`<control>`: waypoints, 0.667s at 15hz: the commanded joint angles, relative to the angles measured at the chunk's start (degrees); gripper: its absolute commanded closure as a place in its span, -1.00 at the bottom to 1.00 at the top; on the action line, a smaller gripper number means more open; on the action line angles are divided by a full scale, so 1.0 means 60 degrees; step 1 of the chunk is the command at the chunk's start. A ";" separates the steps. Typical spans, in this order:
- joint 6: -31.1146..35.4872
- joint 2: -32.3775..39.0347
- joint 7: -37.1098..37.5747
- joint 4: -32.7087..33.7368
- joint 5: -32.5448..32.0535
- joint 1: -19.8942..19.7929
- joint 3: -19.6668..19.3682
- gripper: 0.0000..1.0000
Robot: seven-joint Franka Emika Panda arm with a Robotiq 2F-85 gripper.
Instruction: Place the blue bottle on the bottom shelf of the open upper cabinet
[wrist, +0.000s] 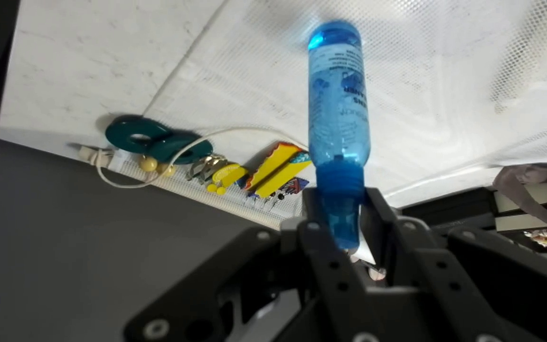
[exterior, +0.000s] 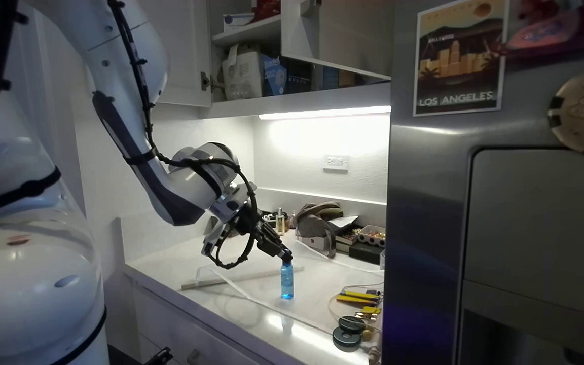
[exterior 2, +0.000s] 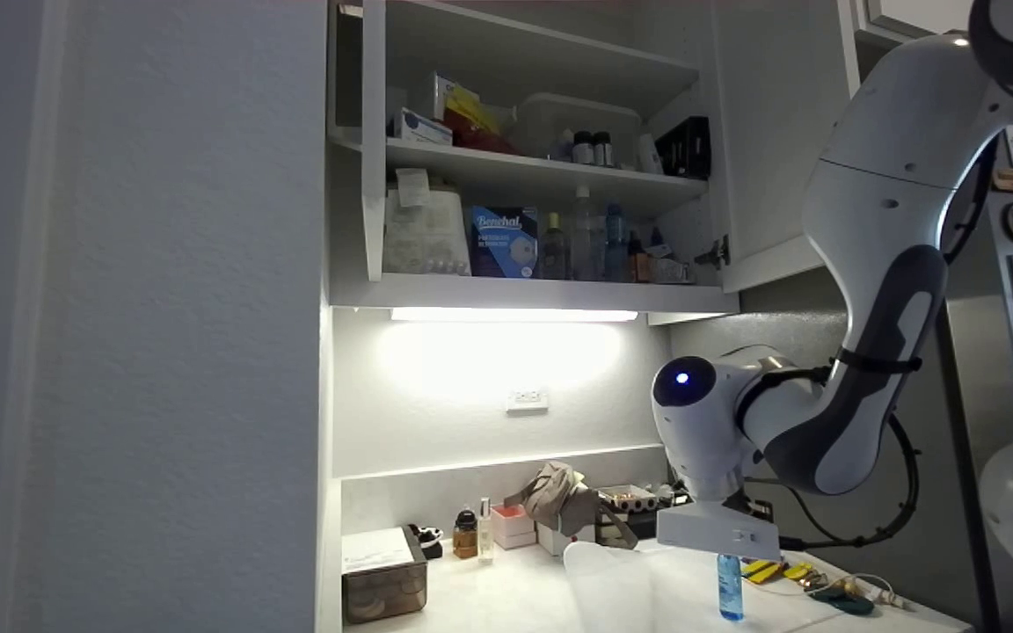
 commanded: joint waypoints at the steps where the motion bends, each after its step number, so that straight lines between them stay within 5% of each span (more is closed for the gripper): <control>1: -0.0112 0.0158 0.0243 0.0042 -0.0092 -0.0063 0.0043 0.87; 2: -0.0103 0.0159 0.0220 0.0044 -0.0071 -0.0065 0.0031 0.00; 4: -0.0080 0.0173 0.0189 0.0034 -0.0064 -0.0076 0.0015 -0.13; 10: 0.0087 0.0366 -0.0203 0.0054 0.0084 -0.0104 -0.0135 -0.98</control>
